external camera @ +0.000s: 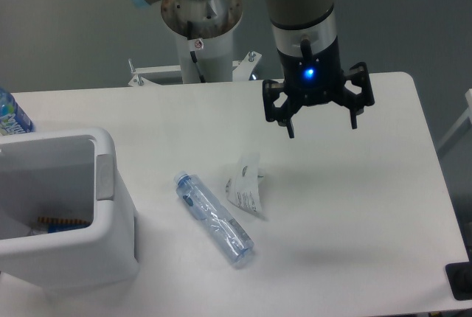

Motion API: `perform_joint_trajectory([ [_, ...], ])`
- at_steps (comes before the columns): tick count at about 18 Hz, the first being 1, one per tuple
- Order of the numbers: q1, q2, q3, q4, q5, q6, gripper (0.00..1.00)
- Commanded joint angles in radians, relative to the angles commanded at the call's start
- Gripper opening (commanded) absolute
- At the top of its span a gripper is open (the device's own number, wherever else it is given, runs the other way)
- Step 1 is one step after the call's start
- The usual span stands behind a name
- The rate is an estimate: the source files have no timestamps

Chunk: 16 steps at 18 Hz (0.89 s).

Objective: Place the trash in the trash can

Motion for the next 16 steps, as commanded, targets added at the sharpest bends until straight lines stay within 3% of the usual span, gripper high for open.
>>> perform_joint_trajectory([
  [4, -0.003, 0.006, -0.083, 0.100, 0.006, -0.002, 1.00],
  [10, -0.026, 0.014, -0.208, 0.103, 0.002, -0.002, 1.00],
  [16, -0.049, 0.006, -0.287, 0.101, -0.008, -0.017, 1.00],
])
